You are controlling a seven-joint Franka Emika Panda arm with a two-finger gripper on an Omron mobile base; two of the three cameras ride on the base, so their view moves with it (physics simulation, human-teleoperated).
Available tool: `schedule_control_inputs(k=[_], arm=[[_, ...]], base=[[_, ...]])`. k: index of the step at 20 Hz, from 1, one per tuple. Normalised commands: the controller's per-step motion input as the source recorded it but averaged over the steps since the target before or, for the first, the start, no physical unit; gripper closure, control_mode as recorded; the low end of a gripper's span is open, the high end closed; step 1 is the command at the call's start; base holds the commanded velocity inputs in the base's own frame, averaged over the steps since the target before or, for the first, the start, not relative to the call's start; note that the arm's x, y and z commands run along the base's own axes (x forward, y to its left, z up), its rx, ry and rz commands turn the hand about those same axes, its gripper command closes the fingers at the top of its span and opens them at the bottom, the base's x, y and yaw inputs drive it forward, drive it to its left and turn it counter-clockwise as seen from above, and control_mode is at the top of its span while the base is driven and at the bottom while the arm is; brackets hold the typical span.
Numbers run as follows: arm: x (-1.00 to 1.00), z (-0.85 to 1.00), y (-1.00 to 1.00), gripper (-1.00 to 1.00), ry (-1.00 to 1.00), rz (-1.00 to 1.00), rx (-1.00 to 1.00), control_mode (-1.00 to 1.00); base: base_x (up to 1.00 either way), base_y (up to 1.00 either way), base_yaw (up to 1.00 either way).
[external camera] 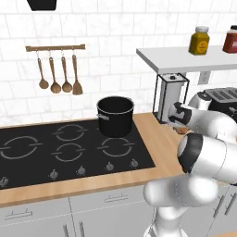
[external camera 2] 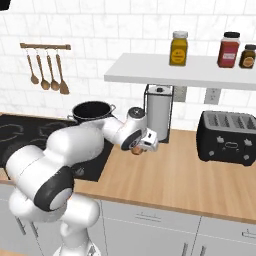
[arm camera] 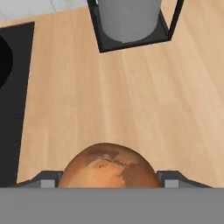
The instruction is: Put the onion and lime in the pot. Retrieve the spatula and lightly stir the vegetables in the pot.
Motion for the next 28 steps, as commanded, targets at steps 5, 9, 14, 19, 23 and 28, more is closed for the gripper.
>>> schedule_control_inputs(k=[5,9,14,19,23,28], arm=[[-0.22,0.98,1.0,1.0,0.0,0.12,-0.02,-1.0],[-0.07,0.99,1.0,1.0,0.0,0.13,-0.05,-1.0],[0.0,0.94,1.0,1.0,-0.03,0.11,-0.06,-1.0],[0.11,0.59,0.95,1.0,-0.08,0.07,-0.06,-1.0],[0.59,0.01,0.59,1.0,-0.03,0.01,-0.08,-1.0],[0.75,-0.29,0.3,1.0,0.0,0.0,-0.09,-1.0]], base=[[0.0,0.0,0.0],[0.0,0.0,0.0],[0.0,0.0,0.0],[0.0,0.0,0.0],[0.0,0.0,0.0],[0.0,0.0,0.0]])
